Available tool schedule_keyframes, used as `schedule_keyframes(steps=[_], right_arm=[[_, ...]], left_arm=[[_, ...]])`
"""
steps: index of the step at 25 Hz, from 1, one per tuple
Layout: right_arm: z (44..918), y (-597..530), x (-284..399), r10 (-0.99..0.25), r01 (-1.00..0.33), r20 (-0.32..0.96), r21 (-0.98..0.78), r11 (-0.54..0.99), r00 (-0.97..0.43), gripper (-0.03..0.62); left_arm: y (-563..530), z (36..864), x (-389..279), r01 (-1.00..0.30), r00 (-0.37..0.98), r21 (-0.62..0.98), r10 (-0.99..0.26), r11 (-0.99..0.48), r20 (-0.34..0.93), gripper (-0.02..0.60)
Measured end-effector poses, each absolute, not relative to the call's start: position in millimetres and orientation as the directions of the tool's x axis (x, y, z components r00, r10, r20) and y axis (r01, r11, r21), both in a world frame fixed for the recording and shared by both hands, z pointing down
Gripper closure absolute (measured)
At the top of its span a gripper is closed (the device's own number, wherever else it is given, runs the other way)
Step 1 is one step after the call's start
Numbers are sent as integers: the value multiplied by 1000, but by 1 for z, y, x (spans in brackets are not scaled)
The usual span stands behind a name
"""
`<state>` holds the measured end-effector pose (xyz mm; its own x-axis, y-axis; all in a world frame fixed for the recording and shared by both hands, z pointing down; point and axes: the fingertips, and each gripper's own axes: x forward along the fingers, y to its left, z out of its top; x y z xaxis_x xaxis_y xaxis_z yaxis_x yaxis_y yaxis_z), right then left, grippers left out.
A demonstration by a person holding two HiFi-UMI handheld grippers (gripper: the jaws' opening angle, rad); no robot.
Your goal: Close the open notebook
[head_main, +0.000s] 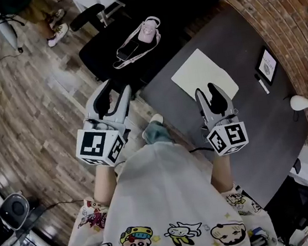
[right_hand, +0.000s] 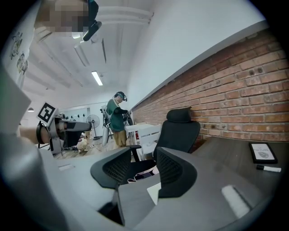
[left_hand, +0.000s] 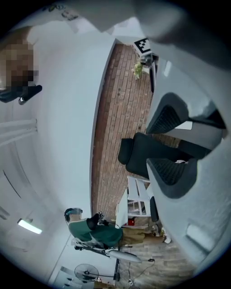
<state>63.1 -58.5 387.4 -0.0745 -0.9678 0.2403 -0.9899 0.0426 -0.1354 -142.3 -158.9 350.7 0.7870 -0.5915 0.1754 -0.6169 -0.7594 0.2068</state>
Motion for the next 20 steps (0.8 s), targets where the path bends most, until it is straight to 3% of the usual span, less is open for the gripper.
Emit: schedule_keyframes(steps=[12, 20], right_arm=[[379, -36, 143, -944, -953, 231, -139, -270, 234, 421], [377, 16, 179, -837, -835, 240, -145, -532, 492, 419]], left_arm=[[-192, 346, -18, -331, 939, 218, -299, -918, 168, 416], [-179, 344, 62, -60, 984, 222, -20, -973, 178, 416]])
